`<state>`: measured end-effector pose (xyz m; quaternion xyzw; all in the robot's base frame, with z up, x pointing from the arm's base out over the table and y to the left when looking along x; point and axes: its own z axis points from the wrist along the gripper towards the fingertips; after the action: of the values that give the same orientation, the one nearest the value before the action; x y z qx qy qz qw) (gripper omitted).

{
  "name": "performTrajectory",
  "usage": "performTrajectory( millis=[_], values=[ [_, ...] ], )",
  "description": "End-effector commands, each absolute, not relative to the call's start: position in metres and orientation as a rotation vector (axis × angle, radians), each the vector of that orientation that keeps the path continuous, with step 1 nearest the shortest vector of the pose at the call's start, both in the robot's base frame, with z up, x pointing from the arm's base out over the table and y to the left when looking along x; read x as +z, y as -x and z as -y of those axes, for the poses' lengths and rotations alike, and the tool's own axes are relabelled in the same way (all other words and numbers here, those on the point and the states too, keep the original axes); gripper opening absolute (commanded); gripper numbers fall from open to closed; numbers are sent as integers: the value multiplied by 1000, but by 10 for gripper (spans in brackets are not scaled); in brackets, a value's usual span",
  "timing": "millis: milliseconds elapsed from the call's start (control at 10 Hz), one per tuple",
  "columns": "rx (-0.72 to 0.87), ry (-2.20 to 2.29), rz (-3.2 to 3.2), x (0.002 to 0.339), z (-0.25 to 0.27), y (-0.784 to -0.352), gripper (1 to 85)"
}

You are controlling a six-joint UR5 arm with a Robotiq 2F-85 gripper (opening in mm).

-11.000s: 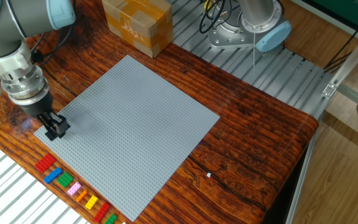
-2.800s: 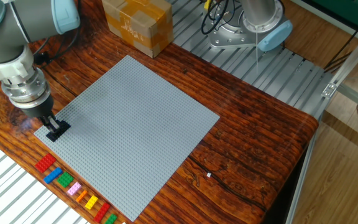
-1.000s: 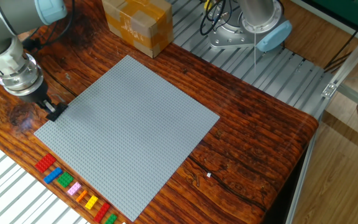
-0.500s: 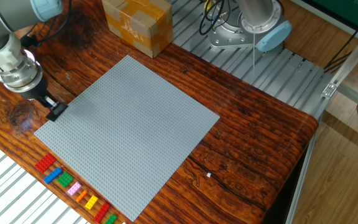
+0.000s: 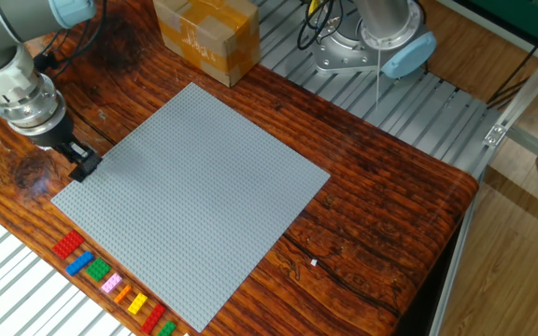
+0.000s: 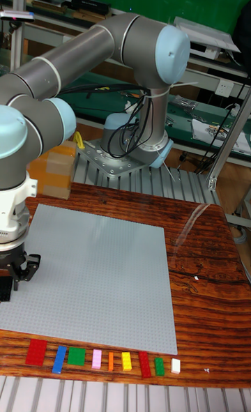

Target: Build with small Lego blocks

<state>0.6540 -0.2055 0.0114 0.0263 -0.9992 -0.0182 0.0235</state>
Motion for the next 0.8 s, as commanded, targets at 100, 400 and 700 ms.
performTrajectory(
  millis=[100, 400, 700],
  values=[
    [-122, -119, 3116, 5, 204, -653, 447],
    [-137, -141, 3117, 3, 207, -652, 447],
    [-139, -148, 3120, 3, 208, -653, 447]
  ],
)
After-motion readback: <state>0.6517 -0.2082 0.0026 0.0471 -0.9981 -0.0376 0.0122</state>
